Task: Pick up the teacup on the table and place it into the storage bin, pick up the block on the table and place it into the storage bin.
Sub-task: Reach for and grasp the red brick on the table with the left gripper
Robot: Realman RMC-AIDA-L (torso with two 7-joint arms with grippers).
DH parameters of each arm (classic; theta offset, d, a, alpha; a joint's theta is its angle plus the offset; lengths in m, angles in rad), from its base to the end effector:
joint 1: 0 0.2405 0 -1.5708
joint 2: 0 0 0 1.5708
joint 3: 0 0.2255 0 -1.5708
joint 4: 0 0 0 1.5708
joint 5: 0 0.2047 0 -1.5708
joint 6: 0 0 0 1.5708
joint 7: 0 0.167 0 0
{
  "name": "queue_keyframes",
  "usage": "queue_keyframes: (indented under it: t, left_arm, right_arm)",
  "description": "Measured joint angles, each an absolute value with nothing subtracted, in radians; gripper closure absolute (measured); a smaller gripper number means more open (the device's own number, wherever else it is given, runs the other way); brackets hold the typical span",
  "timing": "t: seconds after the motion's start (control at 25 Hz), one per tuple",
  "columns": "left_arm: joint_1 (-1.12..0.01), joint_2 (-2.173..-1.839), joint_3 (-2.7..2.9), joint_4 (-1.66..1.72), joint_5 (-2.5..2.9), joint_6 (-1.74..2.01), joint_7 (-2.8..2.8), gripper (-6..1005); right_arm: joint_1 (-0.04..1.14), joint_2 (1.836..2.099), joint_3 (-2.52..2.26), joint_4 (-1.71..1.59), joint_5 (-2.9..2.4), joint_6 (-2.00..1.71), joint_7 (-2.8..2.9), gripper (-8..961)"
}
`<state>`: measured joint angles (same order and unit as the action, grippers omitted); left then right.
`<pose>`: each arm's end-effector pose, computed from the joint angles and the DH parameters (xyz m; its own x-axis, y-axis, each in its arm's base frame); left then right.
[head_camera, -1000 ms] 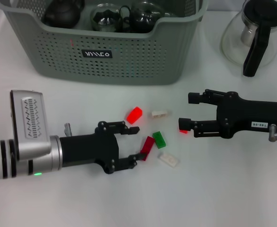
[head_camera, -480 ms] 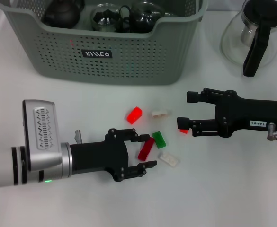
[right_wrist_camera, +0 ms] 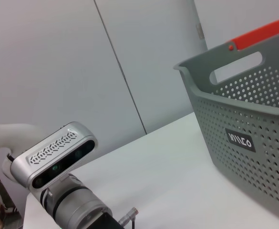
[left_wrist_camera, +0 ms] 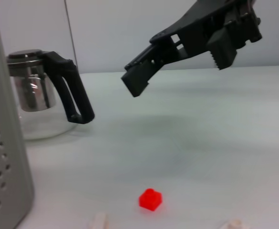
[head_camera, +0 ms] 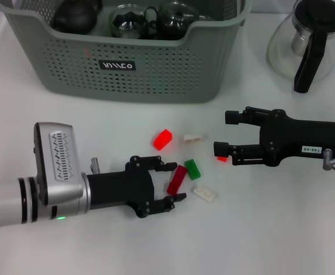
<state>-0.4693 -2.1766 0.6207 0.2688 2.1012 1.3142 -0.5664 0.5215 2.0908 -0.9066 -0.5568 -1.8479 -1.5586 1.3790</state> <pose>-0.2615 0.2511 -0.1113 0.9298 0.0261 0.3672 0.1425 -0.9453 -0.2935 0.2072 0.2972 -0.0428 0.7607 -0.3914 -0.5178 -0.4408 -0.8971 0.0306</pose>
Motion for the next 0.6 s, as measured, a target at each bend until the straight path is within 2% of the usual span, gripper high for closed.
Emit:
queue_keyframes:
  t: [0.6]
  left_arm:
    - [-0.445, -2.170, 0.572, 0.320, 2.088, 1.304, -0.573, 389]
  right_arm:
    - [0.515, 2.088, -0.907, -0.557, -1.847, -1.559, 1.380, 5]
